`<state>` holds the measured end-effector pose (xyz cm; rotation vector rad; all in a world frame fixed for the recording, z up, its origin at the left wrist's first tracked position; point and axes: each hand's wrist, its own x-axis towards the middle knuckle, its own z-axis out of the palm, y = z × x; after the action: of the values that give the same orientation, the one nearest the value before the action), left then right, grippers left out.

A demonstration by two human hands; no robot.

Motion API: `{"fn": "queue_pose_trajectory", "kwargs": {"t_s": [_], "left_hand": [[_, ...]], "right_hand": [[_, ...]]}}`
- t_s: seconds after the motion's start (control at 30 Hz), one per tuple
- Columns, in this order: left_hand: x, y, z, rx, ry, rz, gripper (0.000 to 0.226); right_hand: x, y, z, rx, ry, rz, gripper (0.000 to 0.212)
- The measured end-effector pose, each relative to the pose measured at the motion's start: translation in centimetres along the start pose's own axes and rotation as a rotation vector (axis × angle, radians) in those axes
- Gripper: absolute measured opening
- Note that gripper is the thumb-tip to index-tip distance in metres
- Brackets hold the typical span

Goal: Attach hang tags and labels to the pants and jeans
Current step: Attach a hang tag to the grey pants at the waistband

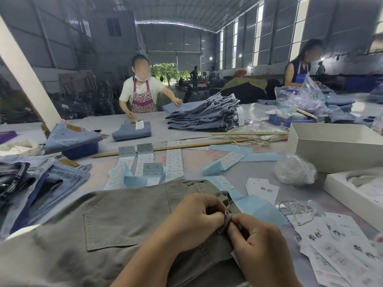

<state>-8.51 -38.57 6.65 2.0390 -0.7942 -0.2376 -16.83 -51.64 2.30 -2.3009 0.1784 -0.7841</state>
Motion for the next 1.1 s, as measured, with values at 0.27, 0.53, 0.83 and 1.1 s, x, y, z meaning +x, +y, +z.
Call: {"fn": "queue_pose_trajectory", "kwargs": {"t_s": [0.27, 0.53, 0.83, 1.1], "left_hand": [[0.0, -0.2, 0.0, -0.018, 0.057, 0.006, 0.015], [-0.2, -0.2, 0.2, -0.061, 0.152, -0.038, 0.015], [-0.6, -0.2, -0.2, -0.436, 0.204, -0.008, 0.015], [-0.9, -0.5, -0.9, -0.813, 0.157, 0.100, 0.011]], "right_hand": [[-0.1, -0.5, -0.2, 0.028, 0.004, 0.027, 0.015], [-0.3, -0.2, -0.9, 0.260, 0.070, 0.018, 0.054], [1.0, -1.5, -2.6, 0.380, 0.240, -0.127, 0.018], [1.5, -2.8, -1.0, 0.435, 0.170, -0.076, 0.027]]}}
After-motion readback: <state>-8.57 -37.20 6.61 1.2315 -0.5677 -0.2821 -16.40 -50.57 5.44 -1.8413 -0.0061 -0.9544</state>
